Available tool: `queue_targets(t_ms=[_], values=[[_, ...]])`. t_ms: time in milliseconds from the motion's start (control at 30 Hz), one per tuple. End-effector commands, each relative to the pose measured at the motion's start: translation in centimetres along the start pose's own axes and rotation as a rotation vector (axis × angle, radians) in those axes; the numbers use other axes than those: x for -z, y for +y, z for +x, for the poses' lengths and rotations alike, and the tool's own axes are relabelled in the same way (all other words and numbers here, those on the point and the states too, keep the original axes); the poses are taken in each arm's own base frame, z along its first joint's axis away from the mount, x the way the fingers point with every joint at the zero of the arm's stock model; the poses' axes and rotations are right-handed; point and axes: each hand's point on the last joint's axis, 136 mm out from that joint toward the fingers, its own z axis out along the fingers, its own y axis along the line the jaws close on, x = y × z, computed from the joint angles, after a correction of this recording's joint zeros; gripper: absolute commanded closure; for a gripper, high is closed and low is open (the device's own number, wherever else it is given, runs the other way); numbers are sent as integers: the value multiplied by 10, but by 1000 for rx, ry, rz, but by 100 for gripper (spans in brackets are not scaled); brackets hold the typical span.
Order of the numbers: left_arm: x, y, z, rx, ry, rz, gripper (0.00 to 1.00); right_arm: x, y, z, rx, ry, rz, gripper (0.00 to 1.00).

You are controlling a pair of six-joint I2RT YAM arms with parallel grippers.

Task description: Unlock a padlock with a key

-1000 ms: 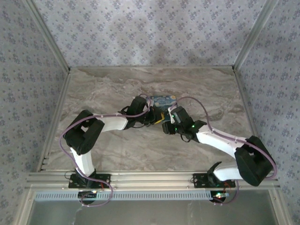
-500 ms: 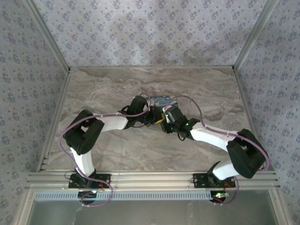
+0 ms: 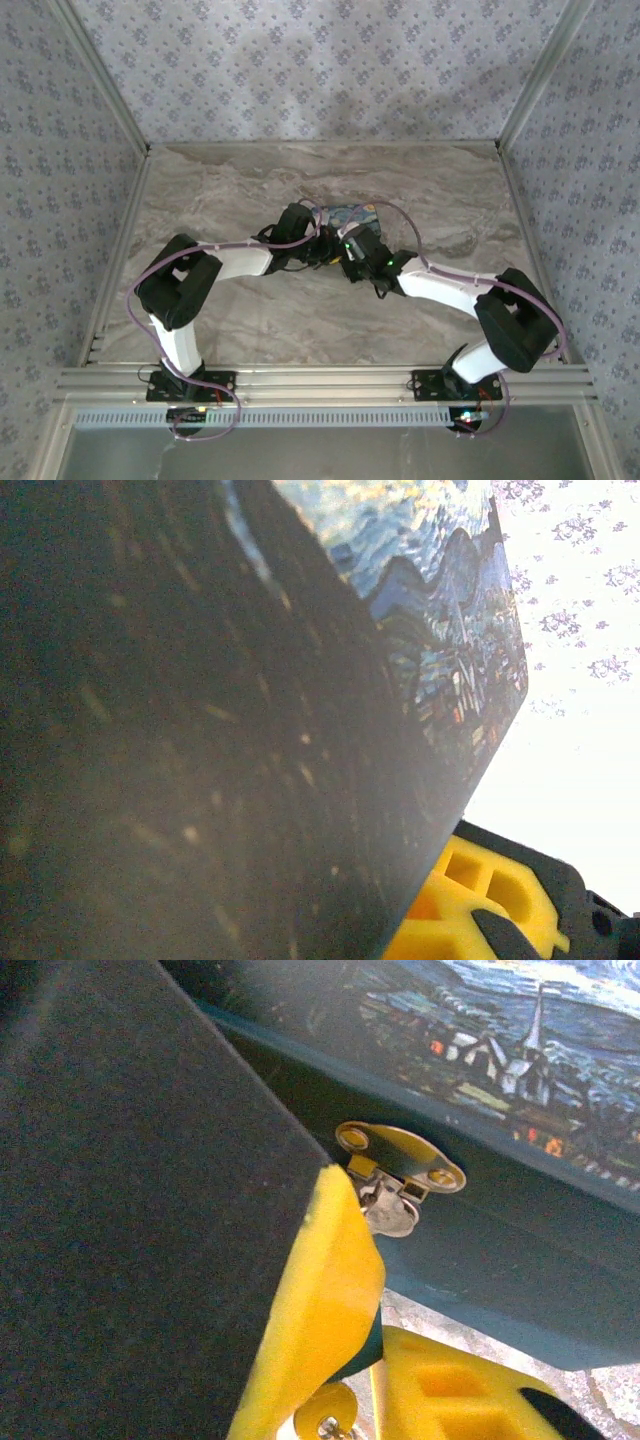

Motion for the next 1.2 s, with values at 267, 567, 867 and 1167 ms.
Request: queue_targets(t_ms=[267,567,867,1167], values=[[10,-34,-7,-61,-8,77,100,5,2,-8,25,-18,2,100],[11,-33,-6,-60,-7,76,100,8,2,-4,4,-13,-14,67],[11,-34,-8,-62,-7,81,100,11,-3,-1,2,-15,3,61],[13,-37,-10,-61,-11,90,100,5,-4,6,1,-7,10,60]])
